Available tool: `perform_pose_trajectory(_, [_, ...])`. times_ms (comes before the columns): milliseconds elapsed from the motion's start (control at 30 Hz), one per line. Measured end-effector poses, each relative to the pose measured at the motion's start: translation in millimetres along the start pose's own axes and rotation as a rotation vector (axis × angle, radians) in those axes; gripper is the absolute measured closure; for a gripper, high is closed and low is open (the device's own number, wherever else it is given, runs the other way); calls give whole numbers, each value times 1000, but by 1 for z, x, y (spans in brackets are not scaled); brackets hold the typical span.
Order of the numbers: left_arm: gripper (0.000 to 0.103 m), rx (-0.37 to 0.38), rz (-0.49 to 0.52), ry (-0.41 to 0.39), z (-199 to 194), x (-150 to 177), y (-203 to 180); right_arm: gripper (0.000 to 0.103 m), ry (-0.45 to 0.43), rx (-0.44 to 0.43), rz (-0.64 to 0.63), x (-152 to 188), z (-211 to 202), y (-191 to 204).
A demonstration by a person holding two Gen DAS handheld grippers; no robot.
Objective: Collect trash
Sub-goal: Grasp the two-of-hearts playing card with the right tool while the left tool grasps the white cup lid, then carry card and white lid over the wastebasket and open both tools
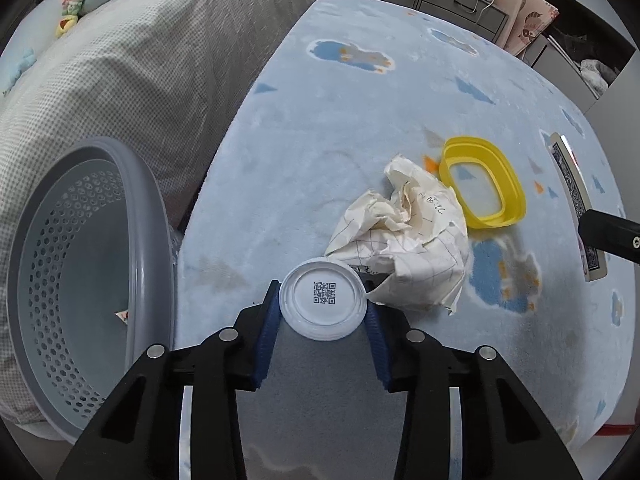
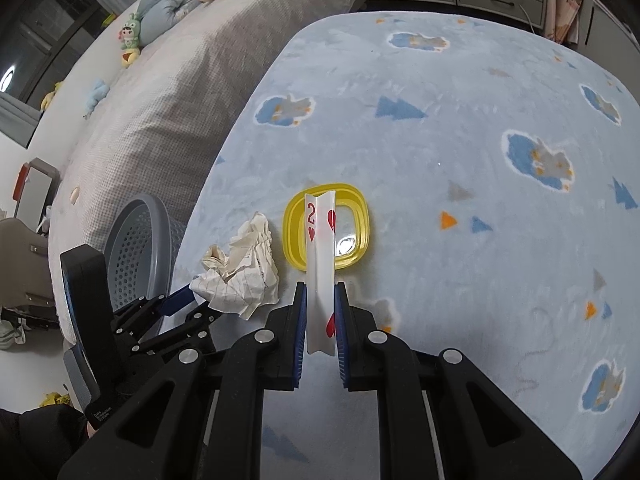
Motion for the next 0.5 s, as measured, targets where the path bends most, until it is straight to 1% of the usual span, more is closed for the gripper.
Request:
perform_pose_trajectory(167, [64, 8, -4, 9, -12, 3, 5, 89, 6, 18, 4, 0, -5, 2])
perform_pose_trajectory(300, [64, 20, -10, 14, -33, 2, 8, 89, 10, 35, -12, -5, -15, 10])
perform_pose_trajectory(400, [64, 32, -38, 5, -57, -7, 14, 89, 16, 32, -24, -13, -25, 22])
perform_pose_trajectory(500, [64, 21, -73, -12, -83, -20, 29, 89, 20, 26, -59, -21, -32, 46])
Point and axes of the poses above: each gripper's, at about its wrist camera, not at the fingertips, and z roughly the way its jaws point, y to its left, x to its underside, the point moved 3 cm from there along z, roughly the way its jaws point, and after that the axes turned 12 degrees about -y, right-handed, at the moved point
